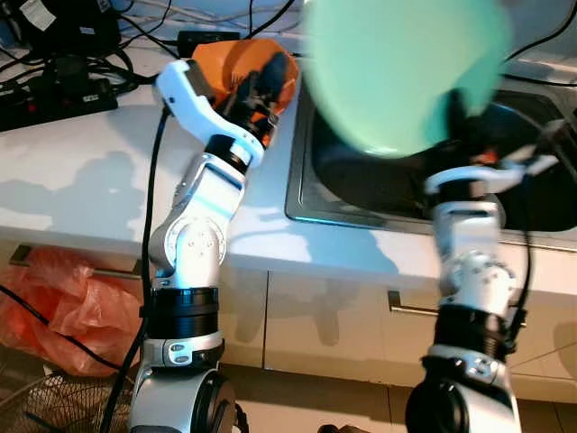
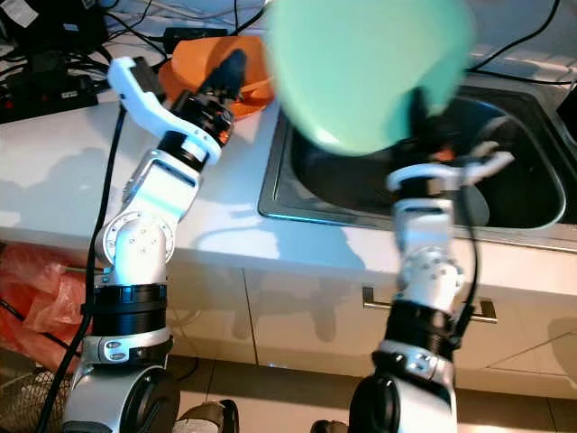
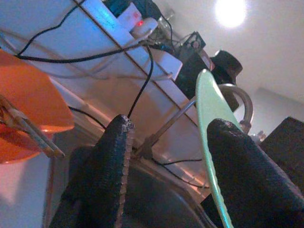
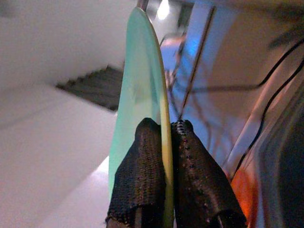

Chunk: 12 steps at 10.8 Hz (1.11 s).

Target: Kitchen organization

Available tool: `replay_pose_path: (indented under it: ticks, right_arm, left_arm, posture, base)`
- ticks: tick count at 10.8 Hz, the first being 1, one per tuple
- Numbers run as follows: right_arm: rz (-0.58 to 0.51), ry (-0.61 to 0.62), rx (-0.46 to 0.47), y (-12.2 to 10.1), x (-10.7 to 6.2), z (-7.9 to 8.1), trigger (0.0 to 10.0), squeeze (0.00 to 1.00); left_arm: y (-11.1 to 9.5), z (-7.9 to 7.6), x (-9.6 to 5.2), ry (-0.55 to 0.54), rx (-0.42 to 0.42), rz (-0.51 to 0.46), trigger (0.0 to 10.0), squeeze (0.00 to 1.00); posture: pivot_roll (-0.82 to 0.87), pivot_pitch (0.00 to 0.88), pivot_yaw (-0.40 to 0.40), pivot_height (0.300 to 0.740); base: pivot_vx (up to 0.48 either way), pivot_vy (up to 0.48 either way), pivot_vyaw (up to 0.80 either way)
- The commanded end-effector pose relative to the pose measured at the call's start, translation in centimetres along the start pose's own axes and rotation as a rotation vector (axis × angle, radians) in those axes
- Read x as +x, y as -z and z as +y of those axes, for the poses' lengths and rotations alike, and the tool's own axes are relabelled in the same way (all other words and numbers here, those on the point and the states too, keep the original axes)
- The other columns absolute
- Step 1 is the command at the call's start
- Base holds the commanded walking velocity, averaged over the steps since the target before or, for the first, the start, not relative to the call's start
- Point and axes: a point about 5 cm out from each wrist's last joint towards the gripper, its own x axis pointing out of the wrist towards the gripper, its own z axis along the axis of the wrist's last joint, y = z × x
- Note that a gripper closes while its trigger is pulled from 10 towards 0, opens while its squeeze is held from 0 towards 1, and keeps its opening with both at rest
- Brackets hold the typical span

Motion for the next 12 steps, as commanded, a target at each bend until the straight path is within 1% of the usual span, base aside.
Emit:
replay_pose_path:
  ticks: [1, 2, 3, 4, 5, 6, 7, 9, 11, 12]
  right_arm:
    - [-0.046, -0.013, 0.010, -0.8, 0.6, 0.5, 0.0, 0.00]
    - [-0.082, 0.057, -0.005, -1.6, 0.6, -0.4, 0.0, 0.00]
    - [-0.087, 0.129, -0.145, -2.2, 0.5, -1.3, 0.0, 0.00]
    - [-0.091, 0.165, -0.197, -2.5, 0.5, -1.8, 0.0, 0.00]
    - [-0.058, 0.194, -0.304, -2.4, 0.3, -2.3, 10.0, 0.00]
    - [-0.042, 0.212, -0.337, -2.1, 0.3, -2.6, 10.0, 0.00]
    - [-0.005, 0.230, -0.435, -1.8, 0.2, -3.0, 10.0, 0.00]
    - [0.021, 0.252, -0.555, -1.5, 0.1, -3.6, 10.0, 0.00]
    - [0.082, 0.252, -0.839, -1.2, 0.1, -3.8, 10.0, 0.00]
    - [0.100, 0.241, -0.939, -1.0, 0.1, -3.8, 10.0, 0.00]
  left_arm:
    - [0.9, 0.0, 0.0, -0.011, 0.012, 0.043, 10.0, 0.00]
    - [1.0, 0.0, -0.1, -0.010, 0.040, 0.054, 10.0, 0.00]
    - [1.7, 0.4, -0.4, -0.021, 0.189, 0.114, 10.0, 0.00]
    - [2.0, 0.5, -0.6, -0.019, 0.234, 0.139, 10.0, 0.00]
    - [2.2, 0.6, -0.9, -0.009, 0.263, 0.165, 10.0, 0.00]
    - [2.4, 0.5, -1.1, 0.011, 0.286, 0.186, 10.0, 0.00]
    - [2.7, 0.1, -1.4, 0.041, 0.311, 0.210, 10.0, 0.00]
    - [2.9, 0.0, -1.5, 0.047, 0.350, 0.224, 10.0, 0.00]
    - [3.2, 0.0, -1.7, 0.056, 0.376, 0.243, 10.0, 0.00]
    - [3.5, -0.1, -1.9, 0.064, 0.383, 0.253, 10.0, 0.00]
  posture:
    - [0.05, 0.104, -0.024, 0.740]
    - [0.05, 0.104, -0.024, 0.740]
    - [0.05, 0.104, -0.024, 0.740]
    - [0.05, 0.104, -0.024, 0.740]
    - [0.05, 0.104, -0.024, 0.740]
    - [0.05, 0.104, -0.024, 0.740]
    - [0.06, 0.106, -0.026, 0.740]
    - [0.06, 0.106, -0.026, 0.740]
    - [0.06, 0.106, -0.026, 0.740]
    - [0.06, 0.106, -0.026, 0.740]
  base:
    - [0.000, 0.000, 0.00]
    - [0.000, 0.000, 0.00]
    - [0.000, 0.000, 0.00]
    - [0.000, 0.000, 0.00]
    - [0.000, 0.000, 0.00]
    - [0.000, 0.000, 0.00]
    - [0.000, 0.000, 0.00]
    - [0.000, 0.000, 0.00]
    - [0.000, 0.000, 0.00]
    - [0.000, 0.000, 0.00]
